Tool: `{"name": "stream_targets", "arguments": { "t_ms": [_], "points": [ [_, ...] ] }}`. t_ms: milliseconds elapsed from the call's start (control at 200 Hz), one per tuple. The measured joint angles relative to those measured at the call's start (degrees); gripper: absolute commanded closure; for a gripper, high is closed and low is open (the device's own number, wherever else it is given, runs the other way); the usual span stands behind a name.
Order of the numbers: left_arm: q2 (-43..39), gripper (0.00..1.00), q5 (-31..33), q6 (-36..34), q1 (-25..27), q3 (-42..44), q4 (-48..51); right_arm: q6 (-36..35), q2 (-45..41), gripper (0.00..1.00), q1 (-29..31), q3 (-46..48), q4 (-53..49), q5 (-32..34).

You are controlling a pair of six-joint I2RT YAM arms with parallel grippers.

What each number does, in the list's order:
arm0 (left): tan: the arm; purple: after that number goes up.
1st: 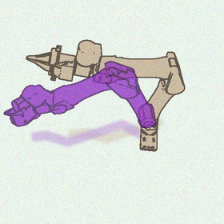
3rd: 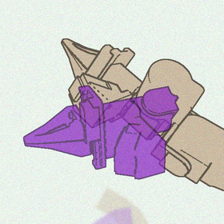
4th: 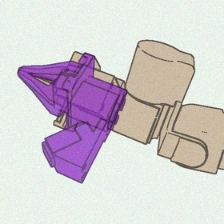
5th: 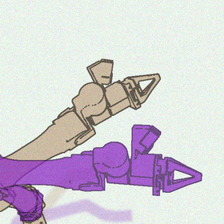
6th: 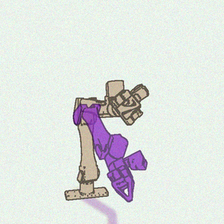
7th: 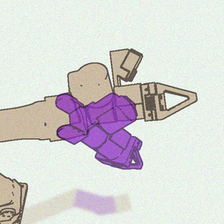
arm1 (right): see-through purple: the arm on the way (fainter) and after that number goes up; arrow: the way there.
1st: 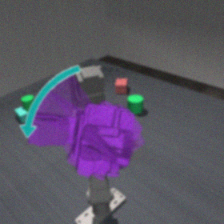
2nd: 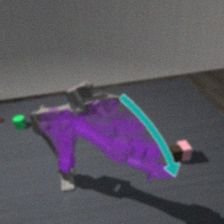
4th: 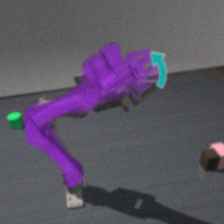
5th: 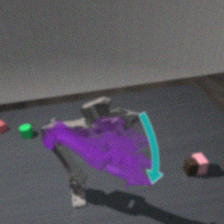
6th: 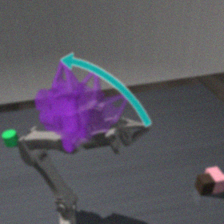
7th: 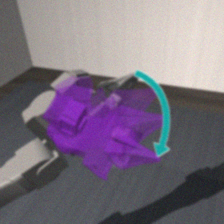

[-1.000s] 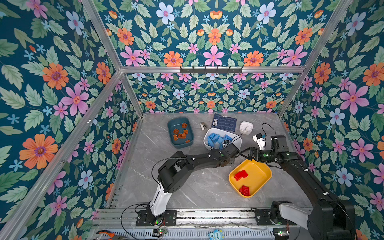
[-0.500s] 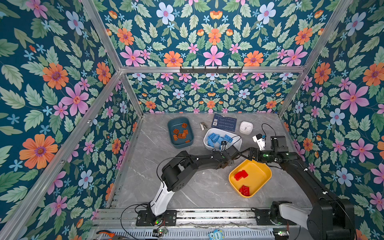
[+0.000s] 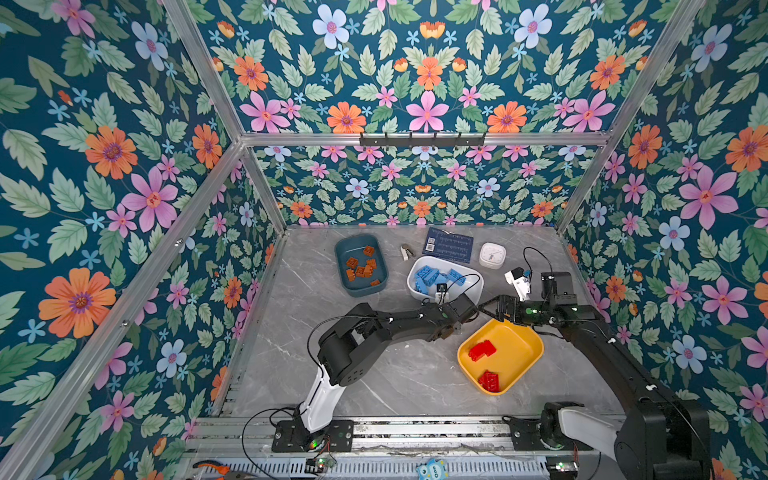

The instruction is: Sort the legos into containers by color

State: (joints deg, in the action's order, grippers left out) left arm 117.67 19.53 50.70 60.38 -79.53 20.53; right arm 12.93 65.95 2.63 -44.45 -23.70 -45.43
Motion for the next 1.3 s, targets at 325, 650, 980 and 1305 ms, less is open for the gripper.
{"name": "stream_targets", "arguments": {
  "t_ms": [325,650,980,1305],
  "points": [
    [1.9,0.46,-1.0,-6.3,0.0,-2.4,0.0,0.2,0.0,0.01,-0.1,0.3,0.5,0.4],
    [3.7,0.64,-2.5,-13.0,-0.5,-3.8,0.5,0.2,-0.1,0.01,-0.2,0.4,0.5,1.7],
    [2.1,0.77,-3.8,-15.0,-1.0,-3.4,1.2,0.2,-0.5,0.01,0.0,0.4,0.5,0.8],
    [-13.8,0.76,-10.8,-16.2,-0.2,5.6,1.6,0.2,-0.5,0.01,-0.2,-0.9,-0.3,0.7]
  ]
}}
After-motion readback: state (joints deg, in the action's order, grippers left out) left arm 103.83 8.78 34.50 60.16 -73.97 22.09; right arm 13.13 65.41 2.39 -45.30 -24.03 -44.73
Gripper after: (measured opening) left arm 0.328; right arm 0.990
